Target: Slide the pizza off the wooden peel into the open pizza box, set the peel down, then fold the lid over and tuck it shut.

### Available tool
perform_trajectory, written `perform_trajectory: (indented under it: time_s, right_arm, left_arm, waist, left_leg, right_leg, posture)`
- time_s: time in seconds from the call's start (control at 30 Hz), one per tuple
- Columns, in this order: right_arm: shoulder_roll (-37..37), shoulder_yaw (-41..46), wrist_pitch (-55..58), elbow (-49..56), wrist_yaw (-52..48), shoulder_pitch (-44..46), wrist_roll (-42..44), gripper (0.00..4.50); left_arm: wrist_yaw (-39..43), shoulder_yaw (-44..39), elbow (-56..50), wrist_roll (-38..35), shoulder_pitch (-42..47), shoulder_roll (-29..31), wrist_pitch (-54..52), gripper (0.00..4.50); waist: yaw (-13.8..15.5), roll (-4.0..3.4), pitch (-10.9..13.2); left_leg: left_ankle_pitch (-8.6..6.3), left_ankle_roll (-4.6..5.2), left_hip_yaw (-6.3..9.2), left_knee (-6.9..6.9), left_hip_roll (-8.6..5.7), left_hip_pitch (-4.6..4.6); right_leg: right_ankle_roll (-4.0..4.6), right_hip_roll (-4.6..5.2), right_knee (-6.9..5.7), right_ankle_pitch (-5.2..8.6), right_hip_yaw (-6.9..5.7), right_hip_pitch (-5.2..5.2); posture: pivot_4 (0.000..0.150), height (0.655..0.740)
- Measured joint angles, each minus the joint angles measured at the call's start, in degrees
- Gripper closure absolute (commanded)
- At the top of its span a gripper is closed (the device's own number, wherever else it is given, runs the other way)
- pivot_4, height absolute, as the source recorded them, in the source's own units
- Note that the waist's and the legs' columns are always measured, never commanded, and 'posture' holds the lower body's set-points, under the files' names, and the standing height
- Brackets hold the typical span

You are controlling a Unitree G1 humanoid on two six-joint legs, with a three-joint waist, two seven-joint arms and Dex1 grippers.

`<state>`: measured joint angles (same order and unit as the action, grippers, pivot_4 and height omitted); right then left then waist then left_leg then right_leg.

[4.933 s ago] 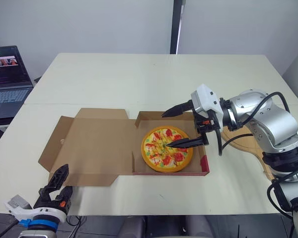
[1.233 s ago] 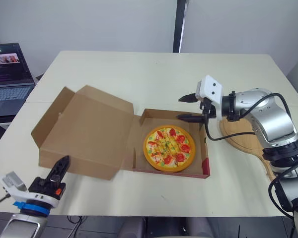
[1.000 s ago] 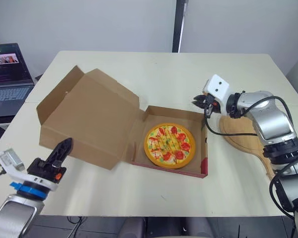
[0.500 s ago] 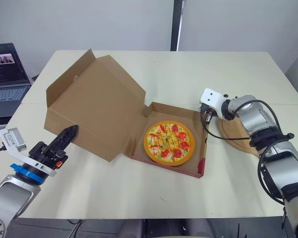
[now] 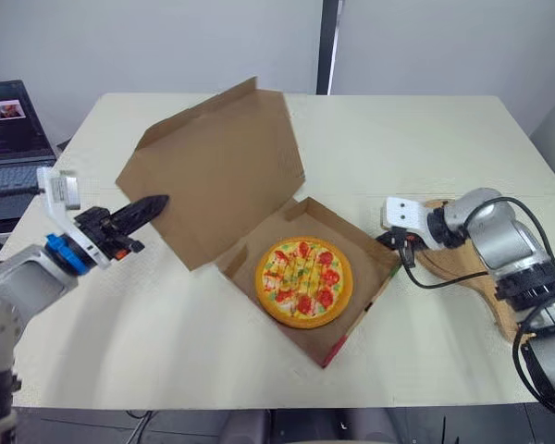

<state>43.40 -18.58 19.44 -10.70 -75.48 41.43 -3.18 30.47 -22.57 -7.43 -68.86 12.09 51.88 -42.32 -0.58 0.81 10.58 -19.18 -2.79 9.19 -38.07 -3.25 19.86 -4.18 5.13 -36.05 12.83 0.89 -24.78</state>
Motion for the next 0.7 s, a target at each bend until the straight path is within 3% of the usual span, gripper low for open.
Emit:
perform_trajectory:
  time_s: [0.3, 0.7]
  right_arm:
    - [3.1, 4.9, 16.2, 20.9, 1.7, -10.0, 7.1, 4.47]
    - [2.5, 8.3, 32.1, 36.3, 10.5, -16.5, 15.9, 4.47]
  left_arm:
    - [12.6, 9.4, 10.9, 14.0, 15.9, 0.0, 0.0, 4.5]
    - [21.4, 13.7, 19.0, 28.7, 23.9, -4.0, 7.1, 4.5]
  waist:
    - [0.1, 0.0, 0.0]
    - [0.0, 0.02, 0.0]
  left_leg:
    - [0.01, -0.01, -0.03, -0.04, -0.03, 0.12]
    - [0.01, -0.01, -0.05, -0.16, -0.03, 0.21]
  right_leg:
    - [-0.01, 0.03, -0.1, -0.02, 0.01, -0.22]
    - [0.01, 0.05, -0.25, -0.05, 0.0, -0.34]
  posture:
    - [0.15, 0.74]
    - [0.15, 0.74]
